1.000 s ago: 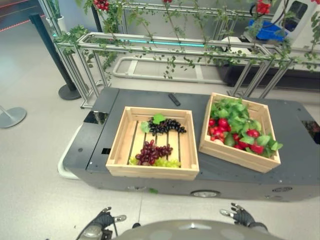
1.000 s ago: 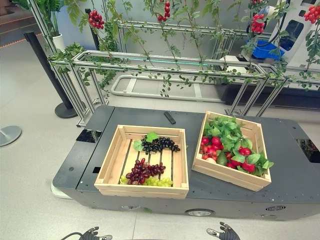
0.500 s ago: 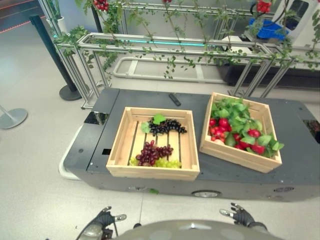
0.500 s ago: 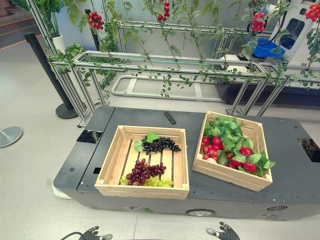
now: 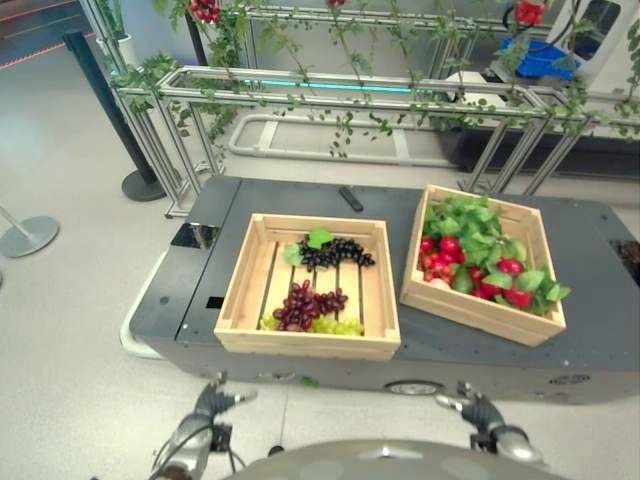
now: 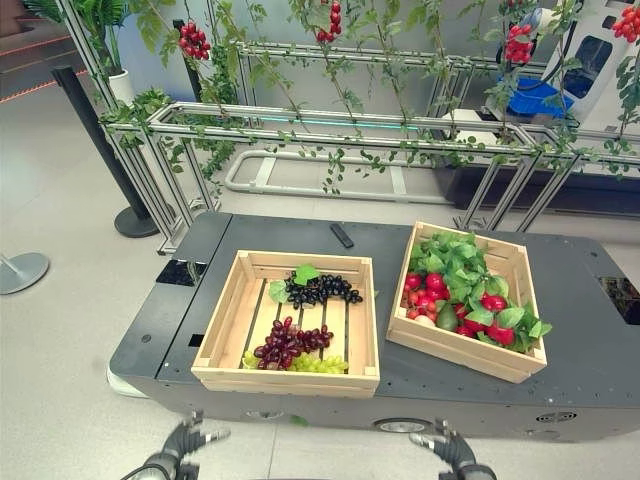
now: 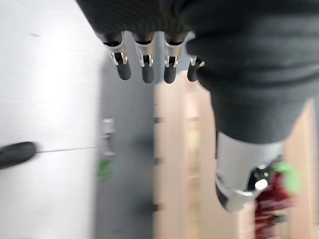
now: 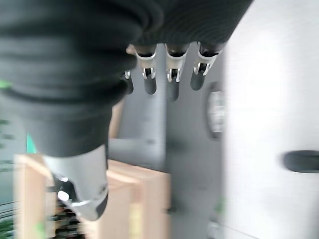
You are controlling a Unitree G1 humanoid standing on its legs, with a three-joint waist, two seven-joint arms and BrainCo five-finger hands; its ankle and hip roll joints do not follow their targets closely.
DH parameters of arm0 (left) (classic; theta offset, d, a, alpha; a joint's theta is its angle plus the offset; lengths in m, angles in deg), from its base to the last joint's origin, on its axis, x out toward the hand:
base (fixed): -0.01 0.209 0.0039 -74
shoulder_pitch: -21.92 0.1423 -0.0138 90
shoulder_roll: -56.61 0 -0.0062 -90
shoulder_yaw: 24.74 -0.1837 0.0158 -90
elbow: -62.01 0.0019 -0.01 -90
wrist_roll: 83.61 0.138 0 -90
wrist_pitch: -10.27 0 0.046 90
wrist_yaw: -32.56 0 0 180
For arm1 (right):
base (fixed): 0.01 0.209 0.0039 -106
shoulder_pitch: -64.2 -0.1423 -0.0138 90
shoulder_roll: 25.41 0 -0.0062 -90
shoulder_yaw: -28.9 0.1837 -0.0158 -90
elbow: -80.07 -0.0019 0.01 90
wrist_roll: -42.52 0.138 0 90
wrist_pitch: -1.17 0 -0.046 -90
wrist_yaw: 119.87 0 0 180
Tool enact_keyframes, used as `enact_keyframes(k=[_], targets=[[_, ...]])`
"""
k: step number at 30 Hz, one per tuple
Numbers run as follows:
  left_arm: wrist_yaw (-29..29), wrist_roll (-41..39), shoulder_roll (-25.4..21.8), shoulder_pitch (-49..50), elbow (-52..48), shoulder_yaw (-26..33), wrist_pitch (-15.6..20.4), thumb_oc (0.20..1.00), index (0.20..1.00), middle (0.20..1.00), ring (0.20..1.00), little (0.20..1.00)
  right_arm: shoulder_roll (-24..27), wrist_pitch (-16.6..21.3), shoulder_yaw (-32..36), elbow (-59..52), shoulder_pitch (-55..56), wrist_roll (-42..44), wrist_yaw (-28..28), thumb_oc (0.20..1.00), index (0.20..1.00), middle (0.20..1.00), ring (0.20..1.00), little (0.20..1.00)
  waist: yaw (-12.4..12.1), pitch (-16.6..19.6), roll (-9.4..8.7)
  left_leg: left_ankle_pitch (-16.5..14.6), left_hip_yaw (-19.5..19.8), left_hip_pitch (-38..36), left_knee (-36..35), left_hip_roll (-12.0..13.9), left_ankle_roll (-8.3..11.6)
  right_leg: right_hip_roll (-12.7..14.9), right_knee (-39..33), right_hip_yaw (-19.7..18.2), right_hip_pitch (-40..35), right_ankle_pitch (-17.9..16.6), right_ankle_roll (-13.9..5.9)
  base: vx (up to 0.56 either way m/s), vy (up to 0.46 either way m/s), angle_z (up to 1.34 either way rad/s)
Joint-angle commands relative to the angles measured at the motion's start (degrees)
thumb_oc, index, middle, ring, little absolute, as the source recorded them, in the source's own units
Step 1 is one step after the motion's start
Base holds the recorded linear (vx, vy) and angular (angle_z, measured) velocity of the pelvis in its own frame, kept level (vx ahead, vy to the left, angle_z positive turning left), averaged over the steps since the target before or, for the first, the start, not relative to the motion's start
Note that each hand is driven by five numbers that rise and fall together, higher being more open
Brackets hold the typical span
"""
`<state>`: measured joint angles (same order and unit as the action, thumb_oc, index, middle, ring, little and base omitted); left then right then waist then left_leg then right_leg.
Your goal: Pick up the fruits from the basket on one side to the basket on the other side
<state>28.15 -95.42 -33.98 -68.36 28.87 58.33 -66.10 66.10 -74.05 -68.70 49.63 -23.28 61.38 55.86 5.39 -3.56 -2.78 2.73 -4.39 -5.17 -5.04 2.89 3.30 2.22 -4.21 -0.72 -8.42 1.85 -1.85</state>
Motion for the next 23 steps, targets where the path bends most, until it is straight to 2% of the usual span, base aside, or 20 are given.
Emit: enact_keyframes(k=[1,11,23], targets=[[-1.93,-4.87,-2.05,-5.5,-4.18,1.71,4.44,1.0,1.0,1.0,1.0,1.0,2.83,3.81,1.25,-3.8,-3.95,4.0,1.48,1.0,1.0,1.0,1.0,1.0,-0.57,-1.49,-0.6,-5.9,-0.24,-0.25,4.25,0.46,-0.34,3.08,5.54,2.31,4.81,0.08,-5.19,0.0,0.0,0.0],[-4.35,-3.49,-4.78,-5.89,-17.75,3.41,6.94,1.0,1.0,1.0,1.0,1.0,5.49,5.7,4.05,-13.04,-4.49,3.59,2.94,1.0,1.0,1.0,1.0,1.0,-0.54,-1.15,-0.7,-6.06,-0.39,-0.79,3.96,0.44,-0.37,3.18,5.28,2.23,4.38,0.12,-5.29,0.0,0.0,0.0],[-5.5,-1.8,-4.91,-5.47,-18.47,4.55,7.56,1.0,1.0,1.0,1.0,1.0,5.43,6.75,4.76,-15.69,-4.11,2.93,3.14,1.0,1.0,1.0,1.0,1.0,-0.51,-0.77,-0.88,-6.04,-0.7,-1.26,3.55,0.5,-0.34,3.16,4.9,2.09,4.14,-0.01,-5.29,0.0,0.0,0.0]])
